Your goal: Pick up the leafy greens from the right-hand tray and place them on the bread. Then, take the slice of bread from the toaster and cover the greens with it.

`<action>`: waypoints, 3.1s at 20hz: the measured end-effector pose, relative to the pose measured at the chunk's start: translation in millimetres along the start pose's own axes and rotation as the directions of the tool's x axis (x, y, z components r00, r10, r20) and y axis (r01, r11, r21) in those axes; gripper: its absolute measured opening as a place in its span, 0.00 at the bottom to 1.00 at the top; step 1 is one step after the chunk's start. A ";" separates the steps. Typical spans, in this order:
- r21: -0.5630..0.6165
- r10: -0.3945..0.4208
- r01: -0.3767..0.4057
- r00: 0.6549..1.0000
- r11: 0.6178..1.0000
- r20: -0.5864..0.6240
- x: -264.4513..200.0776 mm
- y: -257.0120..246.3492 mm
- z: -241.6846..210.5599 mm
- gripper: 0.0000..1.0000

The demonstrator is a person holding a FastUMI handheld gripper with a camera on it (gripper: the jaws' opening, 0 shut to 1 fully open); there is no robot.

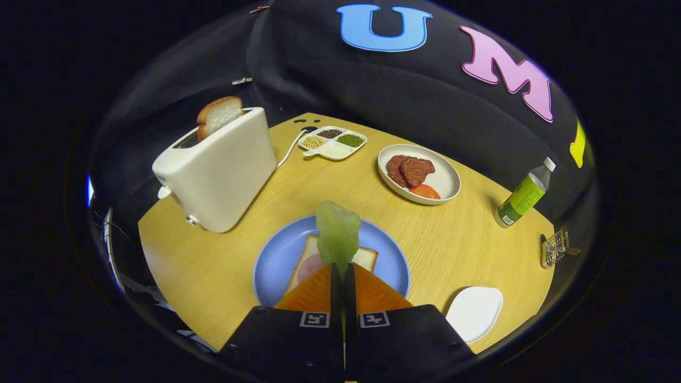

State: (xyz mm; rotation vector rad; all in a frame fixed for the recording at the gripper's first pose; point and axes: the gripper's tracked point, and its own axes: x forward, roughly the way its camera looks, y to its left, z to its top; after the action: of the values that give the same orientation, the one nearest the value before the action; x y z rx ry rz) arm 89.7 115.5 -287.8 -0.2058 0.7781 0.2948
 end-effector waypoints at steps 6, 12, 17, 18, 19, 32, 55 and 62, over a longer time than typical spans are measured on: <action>0.024 -0.029 0.030 0.997 0.999 -0.066 17.1 10.9 -14.6 0.19; 0.043 -0.053 0.057 0.994 0.997 -0.091 22.2 12.4 -15.4 0.50; 0.064 -0.070 0.077 0.992 0.995 -0.101 17.5 3.9 -15.9 0.83; 0.068 -0.070 0.077 0.992 0.995 -0.101 16.9 2.4 -15.5 0.88; 0.074 -0.070 0.078 0.993 0.994 -0.097 17.0 1.6 -14.5 0.87; 0.189 -0.060 0.057 0.998 0.980 0.010 -18.1 2.6 30.9 0.99; -0.013 0.143 -0.144 0.970 0.990 0.197 6.9 180.8 223.8 1.00; -0.016 0.090 -0.088 0.985 0.996 0.145 48.5 186.6 220.9 0.60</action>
State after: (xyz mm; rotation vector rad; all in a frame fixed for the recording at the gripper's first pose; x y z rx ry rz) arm 205.1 363.7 -182.6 -0.1570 0.6424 0.3938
